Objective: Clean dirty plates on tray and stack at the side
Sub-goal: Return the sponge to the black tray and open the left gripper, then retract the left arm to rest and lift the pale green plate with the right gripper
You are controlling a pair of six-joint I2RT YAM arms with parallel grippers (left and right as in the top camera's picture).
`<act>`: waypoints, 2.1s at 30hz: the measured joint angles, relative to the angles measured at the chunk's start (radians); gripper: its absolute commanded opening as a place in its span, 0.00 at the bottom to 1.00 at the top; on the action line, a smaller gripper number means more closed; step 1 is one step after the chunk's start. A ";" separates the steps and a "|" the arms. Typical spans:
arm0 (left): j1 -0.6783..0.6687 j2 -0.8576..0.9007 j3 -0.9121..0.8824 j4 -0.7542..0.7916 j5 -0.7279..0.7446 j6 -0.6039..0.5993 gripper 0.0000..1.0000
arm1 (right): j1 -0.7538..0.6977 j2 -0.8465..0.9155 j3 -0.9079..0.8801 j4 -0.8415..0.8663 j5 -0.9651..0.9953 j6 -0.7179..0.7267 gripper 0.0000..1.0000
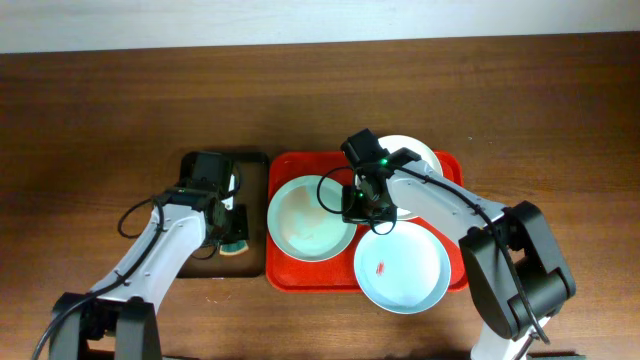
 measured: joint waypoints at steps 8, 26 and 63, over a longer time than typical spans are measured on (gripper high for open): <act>0.006 0.069 0.000 0.013 0.020 0.010 0.28 | 0.000 0.000 0.000 0.000 0.000 0.000 0.04; 0.206 -0.403 0.317 -0.277 0.031 -0.074 0.99 | 0.006 0.000 0.000 0.003 -0.019 -0.006 0.25; 0.207 -0.438 0.318 -0.303 0.031 -0.077 0.99 | -0.056 -0.018 0.047 -0.117 -0.102 -0.007 0.04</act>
